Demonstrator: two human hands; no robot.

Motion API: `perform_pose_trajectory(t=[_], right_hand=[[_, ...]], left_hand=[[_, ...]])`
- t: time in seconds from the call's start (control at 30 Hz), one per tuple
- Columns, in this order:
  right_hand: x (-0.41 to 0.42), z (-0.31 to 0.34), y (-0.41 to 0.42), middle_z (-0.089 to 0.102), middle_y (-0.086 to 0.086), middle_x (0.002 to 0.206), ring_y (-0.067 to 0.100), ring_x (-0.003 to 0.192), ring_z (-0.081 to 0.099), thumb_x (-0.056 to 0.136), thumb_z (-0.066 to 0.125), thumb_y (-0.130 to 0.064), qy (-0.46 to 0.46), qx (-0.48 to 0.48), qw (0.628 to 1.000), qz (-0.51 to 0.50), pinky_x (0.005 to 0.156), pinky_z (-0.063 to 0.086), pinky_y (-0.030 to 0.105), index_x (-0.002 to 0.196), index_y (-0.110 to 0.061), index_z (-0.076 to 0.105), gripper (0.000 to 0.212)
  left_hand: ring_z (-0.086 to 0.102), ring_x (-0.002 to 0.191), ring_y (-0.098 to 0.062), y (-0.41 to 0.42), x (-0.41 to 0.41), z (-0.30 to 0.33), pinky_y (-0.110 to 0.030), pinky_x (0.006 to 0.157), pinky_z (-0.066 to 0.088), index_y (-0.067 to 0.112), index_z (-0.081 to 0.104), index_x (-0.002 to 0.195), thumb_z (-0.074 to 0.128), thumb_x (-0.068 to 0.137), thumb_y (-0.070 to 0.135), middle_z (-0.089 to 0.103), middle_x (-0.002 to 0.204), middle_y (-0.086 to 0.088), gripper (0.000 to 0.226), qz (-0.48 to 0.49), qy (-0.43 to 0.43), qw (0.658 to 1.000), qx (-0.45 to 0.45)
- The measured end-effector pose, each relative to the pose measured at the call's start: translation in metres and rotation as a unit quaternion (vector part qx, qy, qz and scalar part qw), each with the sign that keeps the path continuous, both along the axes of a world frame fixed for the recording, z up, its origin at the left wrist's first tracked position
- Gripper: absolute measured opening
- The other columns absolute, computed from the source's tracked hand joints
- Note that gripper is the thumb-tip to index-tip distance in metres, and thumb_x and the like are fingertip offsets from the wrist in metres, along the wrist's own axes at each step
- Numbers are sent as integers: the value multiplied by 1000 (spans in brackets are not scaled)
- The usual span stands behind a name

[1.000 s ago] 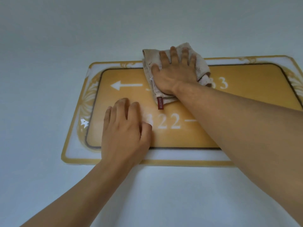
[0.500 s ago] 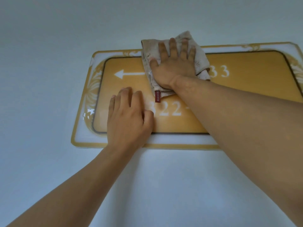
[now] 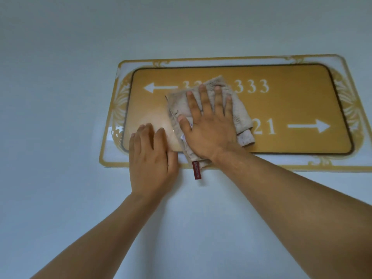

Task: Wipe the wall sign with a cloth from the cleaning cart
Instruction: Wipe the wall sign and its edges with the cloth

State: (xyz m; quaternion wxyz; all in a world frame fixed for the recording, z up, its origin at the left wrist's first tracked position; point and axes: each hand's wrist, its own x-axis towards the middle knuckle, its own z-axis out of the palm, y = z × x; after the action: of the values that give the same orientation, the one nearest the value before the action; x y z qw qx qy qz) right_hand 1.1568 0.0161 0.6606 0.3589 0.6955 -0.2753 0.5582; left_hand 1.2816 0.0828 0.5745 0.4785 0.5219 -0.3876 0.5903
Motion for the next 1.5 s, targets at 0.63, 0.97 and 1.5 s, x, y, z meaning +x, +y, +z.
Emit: perform_pose_trajectory(t=[0.63, 0.97, 1.5], right_hand=[[-13, -95, -5, -4, 8, 167, 35, 152, -13, 101, 24, -56, 76, -47, 995, 55, 121, -1, 55, 159, -24, 12, 67], [-9, -70, -3, 2, 6, 167, 35, 152, -8, 99, 19, -59, 112, -70, 990, 47, 121, -1, 55, 159, -26, 13, 69], [54, 71, 25, -9, -1, 167, 30, 152, -15, 94, 9, -66, 34, -34, 999, 9, 120, -9, 53, 158, -34, 0, 71]], left_hand=[[40, 132, -35, 5, 4, -29, -50, 113, 31, 5, 53, 126, 40, 81, 21, 45, 141, -17, 50, -53, 139, 985, -89], [38, 134, -33, 4, 8, -28, -51, 114, 31, 6, 54, 127, 41, 84, 23, 45, 141, -16, 48, -39, 133, 987, -79], [41, 119, -28, 52, 75, 38, -43, 102, 31, 13, 54, 127, 43, 84, 31, 46, 129, -9, 48, -22, 64, 996, -59]])
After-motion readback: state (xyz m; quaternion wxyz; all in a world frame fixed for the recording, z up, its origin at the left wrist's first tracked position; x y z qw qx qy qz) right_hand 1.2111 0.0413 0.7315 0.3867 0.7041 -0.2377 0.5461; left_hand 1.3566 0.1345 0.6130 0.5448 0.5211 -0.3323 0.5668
